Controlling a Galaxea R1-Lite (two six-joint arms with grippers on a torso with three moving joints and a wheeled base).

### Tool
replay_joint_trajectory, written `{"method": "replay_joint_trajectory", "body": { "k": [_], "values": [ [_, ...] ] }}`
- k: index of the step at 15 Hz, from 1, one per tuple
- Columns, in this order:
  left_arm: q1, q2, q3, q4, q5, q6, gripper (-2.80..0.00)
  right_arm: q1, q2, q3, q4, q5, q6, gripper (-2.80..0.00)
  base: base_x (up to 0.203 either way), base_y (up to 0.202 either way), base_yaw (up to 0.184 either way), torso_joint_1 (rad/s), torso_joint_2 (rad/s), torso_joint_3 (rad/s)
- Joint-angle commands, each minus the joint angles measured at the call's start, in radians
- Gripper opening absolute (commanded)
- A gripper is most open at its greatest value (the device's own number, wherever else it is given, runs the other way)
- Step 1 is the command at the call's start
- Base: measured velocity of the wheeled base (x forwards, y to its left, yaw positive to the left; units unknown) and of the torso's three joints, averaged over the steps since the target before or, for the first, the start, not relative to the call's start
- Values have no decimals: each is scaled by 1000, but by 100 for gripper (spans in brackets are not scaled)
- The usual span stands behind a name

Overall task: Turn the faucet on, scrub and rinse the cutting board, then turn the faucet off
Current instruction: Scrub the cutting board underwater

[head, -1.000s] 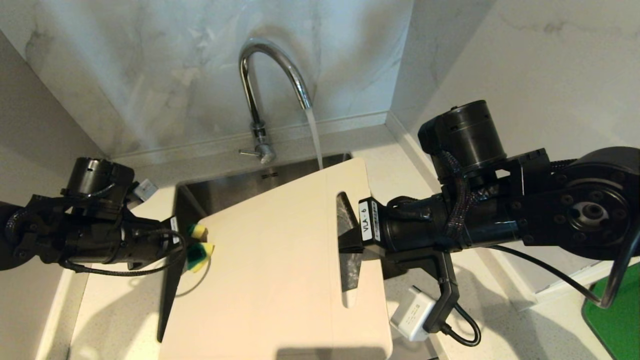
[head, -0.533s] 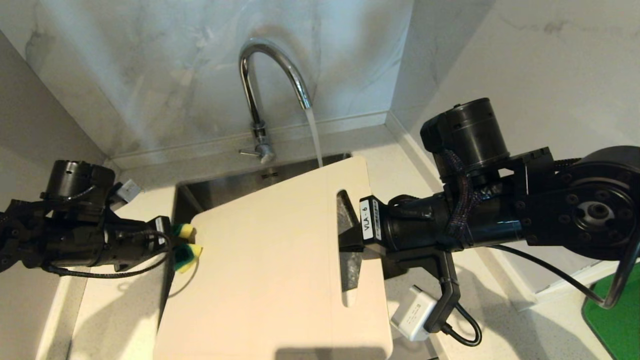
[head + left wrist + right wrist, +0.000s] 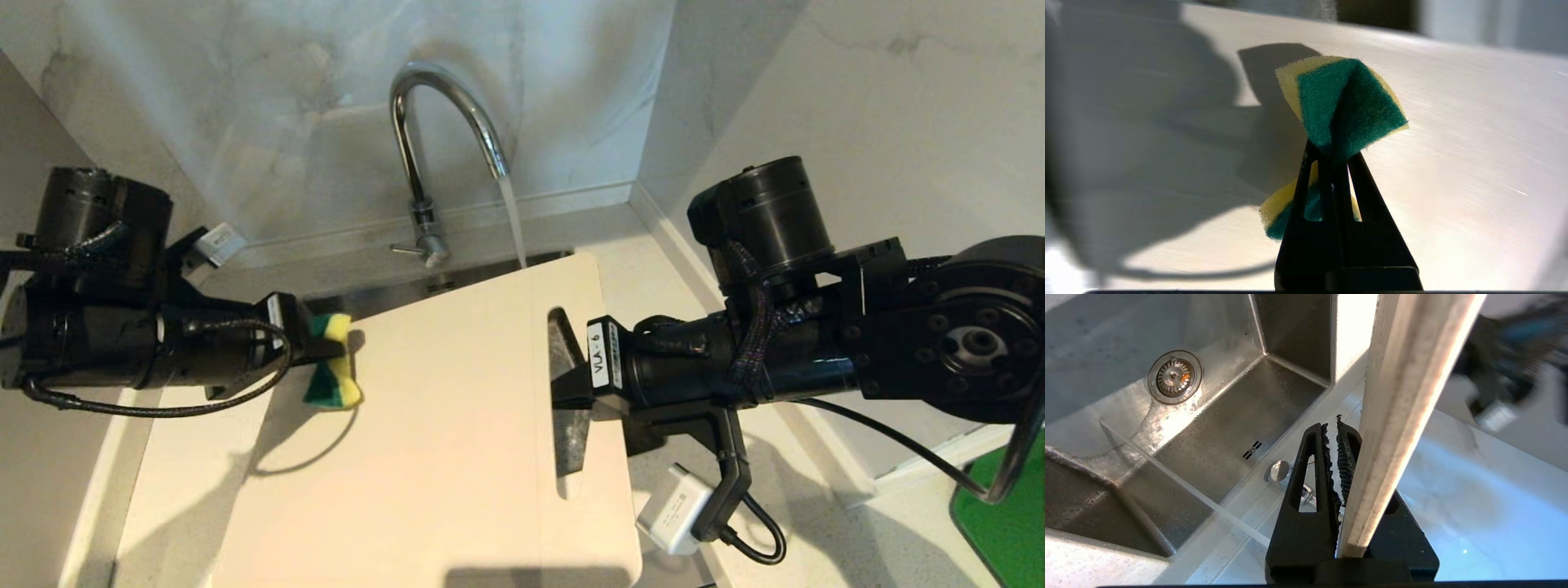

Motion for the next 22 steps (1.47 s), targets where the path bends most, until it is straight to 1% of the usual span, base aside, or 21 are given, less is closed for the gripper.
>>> {"method": "replay_joint_trajectory", "body": {
  "k": [1,4,5,7,10,13,14,16,18,20,22],
  "values": [
    [-177,-10,-99,63,36,-54,-280,-1,6,-1,1,2,-12,-280,0,0,0,0,0,0],
    [-375,28,-156,97,122,-86,-280,1,7,2,1,2,-12,-280,0,0,0,0,0,0],
    [-409,57,-165,100,151,-90,-280,1,7,4,1,2,-12,-280,0,0,0,0,0,0],
    [-421,86,-154,100,168,-97,-280,0,6,5,1,2,-11,-280,0,0,0,0,0,0],
    [-409,84,-82,93,171,-100,-280,-1,3,5,1,2,-11,-280,0,0,0,0,0,0],
    [-338,52,8,86,164,-97,-280,-1,4,7,1,2,-9,-280,0,0,0,0,0,0],
    [-306,40,51,62,162,-93,-280,-1,4,5,1,1,-9,-280,0,0,0,0,0,0],
    [-248,22,155,-19,152,-70,-280,-1,4,5,1,0,-8,-280,0,0,0,0,0,0],
    [-187,13,276,-103,126,-46,-280,-1,6,4,1,0,-8,-280,0,0,0,0,0,0],
    [-90,14,381,-203,85,-17,-280,-1,6,5,1,0,-3,-280,0,0,0,0,0,0],
    [1,15,449,-258,32,18,-280,-1,4,4,1,0,-1,-280,0,0,0,0,0,0]
  ]
}}
